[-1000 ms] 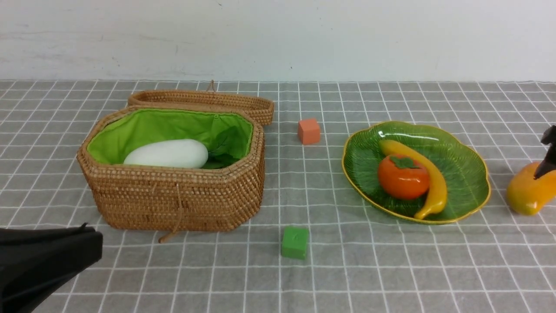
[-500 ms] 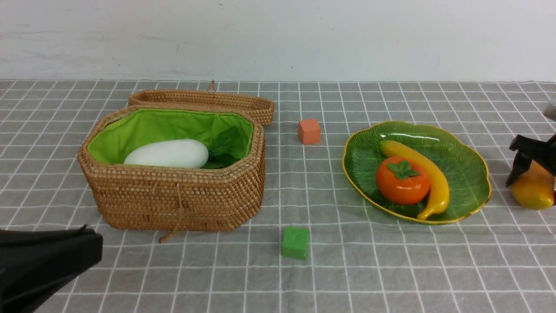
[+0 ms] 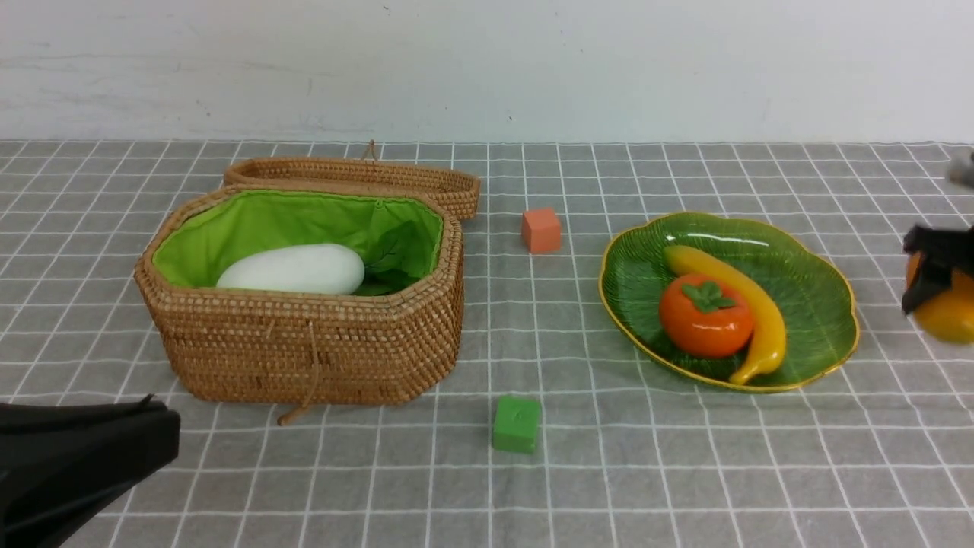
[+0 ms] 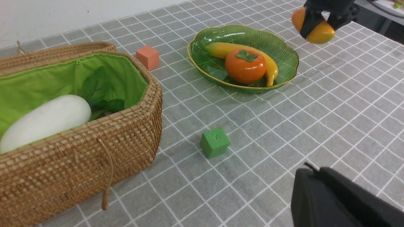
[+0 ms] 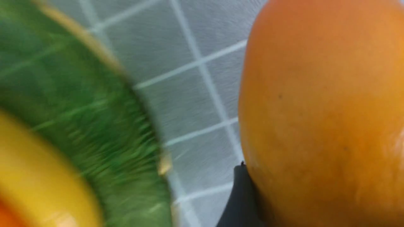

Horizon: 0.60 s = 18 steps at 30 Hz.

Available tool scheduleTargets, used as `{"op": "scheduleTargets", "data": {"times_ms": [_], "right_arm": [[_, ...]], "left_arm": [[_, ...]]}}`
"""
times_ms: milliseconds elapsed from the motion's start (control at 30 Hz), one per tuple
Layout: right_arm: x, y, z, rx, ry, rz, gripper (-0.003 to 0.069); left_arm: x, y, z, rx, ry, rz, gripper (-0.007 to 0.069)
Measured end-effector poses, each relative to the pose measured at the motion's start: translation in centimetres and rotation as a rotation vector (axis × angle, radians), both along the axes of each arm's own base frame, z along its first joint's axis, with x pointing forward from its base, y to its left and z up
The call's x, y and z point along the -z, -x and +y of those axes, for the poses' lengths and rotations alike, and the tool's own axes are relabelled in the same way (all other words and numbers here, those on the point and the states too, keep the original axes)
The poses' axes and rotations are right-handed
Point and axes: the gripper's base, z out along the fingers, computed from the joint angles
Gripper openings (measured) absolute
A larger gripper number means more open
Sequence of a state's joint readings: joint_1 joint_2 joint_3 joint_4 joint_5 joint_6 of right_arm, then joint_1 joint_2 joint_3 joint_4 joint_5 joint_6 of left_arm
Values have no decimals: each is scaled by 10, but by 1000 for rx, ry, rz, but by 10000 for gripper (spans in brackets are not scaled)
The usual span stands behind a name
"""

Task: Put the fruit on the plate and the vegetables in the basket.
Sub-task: Use the right arm to grab a mango and put it into the right plate

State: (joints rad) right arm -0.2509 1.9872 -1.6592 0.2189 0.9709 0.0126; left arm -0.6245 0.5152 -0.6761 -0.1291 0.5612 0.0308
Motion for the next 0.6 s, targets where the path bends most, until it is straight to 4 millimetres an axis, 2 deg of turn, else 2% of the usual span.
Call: {"op": "scheduleTargets", "data": {"times_ms": [33,67,100,133,167,200,267,367,400,433,500,600], "right_arm": [[-3,1,2,-6,0,-4,527],[-19,3,18,-43,2,-40,527],[-32,4,42,-102,7,-73,527],[-34,2,56,-136,13,-84,527],[-34,2,56,-136,15,-86,527],[-30,-2,77,-196,32,-86,527],[-11,-10,95,-269,88,-59,527],[10,-17,103,-311,135,-17,531],[12,-17,103,-313,138,-13,534],[16,-18,103,-311,139,-5,561],[16,-18,103,-301,136,-3,629],[9,-14,103,-304,140,-1,676]], "left_arm": [[0,0,0,0,0,0,5],[0,0,0,0,1,-1,6],[0,0,0,-1,3,-4,7],[-1,0,0,-1,4,-5,7],[-1,0,0,-1,4,-6,7],[-1,0,0,-1,5,-6,7],[-1,0,0,-1,5,-6,7],[-1,0,0,-1,5,-7,7],[-1,0,0,-1,5,-7,7],[-1,0,0,-1,7,-8,7],[-1,-1,0,-2,7,-9,7],[-2,-1,0,-3,13,-17,7]]}}
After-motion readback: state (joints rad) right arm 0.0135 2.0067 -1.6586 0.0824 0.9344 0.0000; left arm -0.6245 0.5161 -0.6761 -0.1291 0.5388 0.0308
